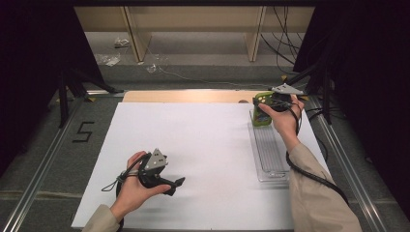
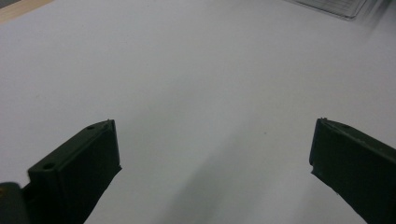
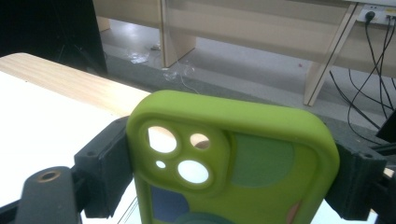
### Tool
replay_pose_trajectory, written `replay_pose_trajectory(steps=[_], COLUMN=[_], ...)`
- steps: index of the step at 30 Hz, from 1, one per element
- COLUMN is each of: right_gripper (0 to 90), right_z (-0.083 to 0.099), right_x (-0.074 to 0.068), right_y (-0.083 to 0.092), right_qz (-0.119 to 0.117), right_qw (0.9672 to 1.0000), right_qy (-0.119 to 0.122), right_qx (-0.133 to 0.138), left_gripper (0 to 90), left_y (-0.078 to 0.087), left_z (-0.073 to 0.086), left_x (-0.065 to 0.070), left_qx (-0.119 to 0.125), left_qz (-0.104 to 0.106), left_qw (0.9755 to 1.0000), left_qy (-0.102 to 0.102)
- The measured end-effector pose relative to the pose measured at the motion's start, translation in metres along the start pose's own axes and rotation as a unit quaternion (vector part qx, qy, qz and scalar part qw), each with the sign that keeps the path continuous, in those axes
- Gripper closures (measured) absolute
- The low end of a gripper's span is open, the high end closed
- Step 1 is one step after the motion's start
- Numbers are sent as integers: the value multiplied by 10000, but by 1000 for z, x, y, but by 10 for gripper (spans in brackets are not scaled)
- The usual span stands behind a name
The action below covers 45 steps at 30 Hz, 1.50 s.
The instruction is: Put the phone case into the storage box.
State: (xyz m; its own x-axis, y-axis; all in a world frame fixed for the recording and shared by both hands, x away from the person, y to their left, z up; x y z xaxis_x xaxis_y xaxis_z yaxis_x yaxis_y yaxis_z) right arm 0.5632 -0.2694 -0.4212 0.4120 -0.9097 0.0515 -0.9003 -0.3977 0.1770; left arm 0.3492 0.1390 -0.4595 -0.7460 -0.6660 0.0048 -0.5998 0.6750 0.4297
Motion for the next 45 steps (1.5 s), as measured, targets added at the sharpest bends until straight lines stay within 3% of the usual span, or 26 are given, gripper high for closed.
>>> replay_pose_trajectory(steps=[17,32,45], right_gripper=[157,22,6], right_z=[0,0,-1], right_x=[-1,2,3], right_y=[-1,-1,0], right_qz=[50,59,112], right_qw=[10000,9999,9999], right_qy=[46,-133,-125], right_qx=[-69,-56,10], left_gripper=[11,11,11], left_y=[0,0,-1], left_z=[0,1,1], left_x=[0,0,0], left_qx=[-2,-11,-15], left_qz=[-2,0,9], left_qw=[10000,10000,10000], left_qy=[1,-5,-12])
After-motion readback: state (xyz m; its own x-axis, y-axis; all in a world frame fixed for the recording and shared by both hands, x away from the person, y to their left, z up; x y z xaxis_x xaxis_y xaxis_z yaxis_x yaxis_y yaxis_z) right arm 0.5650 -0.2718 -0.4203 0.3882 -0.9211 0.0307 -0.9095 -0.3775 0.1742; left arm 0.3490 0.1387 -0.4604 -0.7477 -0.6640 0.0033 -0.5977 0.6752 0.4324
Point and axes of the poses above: each handheld gripper's, and its own axes: y roughly backward along the jaws, z roughly out of its underside, x roughly to its right, the point moved 1 cm from there along -y, roughly forward along the jaws, and after that the axes turned 12 degrees about x, right-handed, at the moved point
